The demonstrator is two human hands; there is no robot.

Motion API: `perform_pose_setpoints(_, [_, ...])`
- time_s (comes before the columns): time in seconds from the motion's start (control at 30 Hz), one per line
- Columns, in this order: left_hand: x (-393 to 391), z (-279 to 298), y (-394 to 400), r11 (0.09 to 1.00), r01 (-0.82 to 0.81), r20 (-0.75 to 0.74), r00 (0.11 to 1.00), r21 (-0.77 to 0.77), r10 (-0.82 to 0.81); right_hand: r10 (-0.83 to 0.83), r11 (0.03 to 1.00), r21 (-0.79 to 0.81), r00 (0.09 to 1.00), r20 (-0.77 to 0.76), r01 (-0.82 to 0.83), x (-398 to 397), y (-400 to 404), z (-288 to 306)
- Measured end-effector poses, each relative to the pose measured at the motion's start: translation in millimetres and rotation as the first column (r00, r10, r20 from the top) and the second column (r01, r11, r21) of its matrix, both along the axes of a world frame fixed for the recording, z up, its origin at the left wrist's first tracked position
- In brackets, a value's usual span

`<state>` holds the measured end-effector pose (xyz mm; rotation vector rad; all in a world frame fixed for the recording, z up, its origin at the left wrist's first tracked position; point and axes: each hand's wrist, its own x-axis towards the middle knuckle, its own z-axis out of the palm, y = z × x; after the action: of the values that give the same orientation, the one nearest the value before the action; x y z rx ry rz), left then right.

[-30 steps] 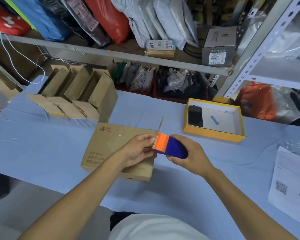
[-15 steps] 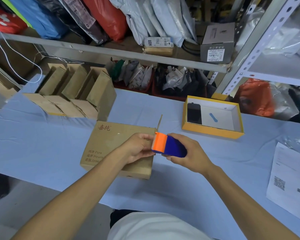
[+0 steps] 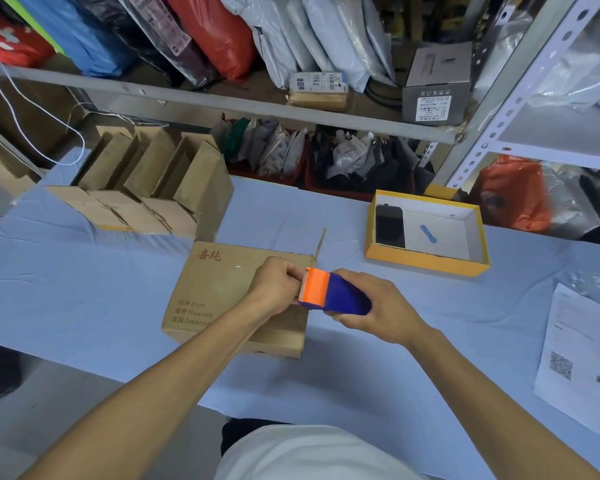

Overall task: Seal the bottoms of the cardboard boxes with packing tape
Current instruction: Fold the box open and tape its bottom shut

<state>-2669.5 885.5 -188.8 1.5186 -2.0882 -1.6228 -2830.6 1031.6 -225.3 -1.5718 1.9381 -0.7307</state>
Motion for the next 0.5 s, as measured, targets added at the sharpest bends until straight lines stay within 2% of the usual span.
perform_pose_setpoints(0.23, [2,-1,-7,0.999,-0.031,-0.009,0.999,-0.004,0.031,-0.023,1.000,0.022,1.000,0.015,0.022,-8,-1,-8])
perform_pose_setpoints(0.4, [13,1,-37,0.987,-0.157,0.023,0.987,-0.042,0.158,-0.064,0.996,0.051,0.996,-0.064,0.067,-24,6,-8])
perform_pose_setpoints(0.5, [18,3,-58,0.990,-0.140,0.005,0.990,-0.014,0.140,-0.079,0.994,0.068,0.990,-0.119,0.087,-33,3,-9])
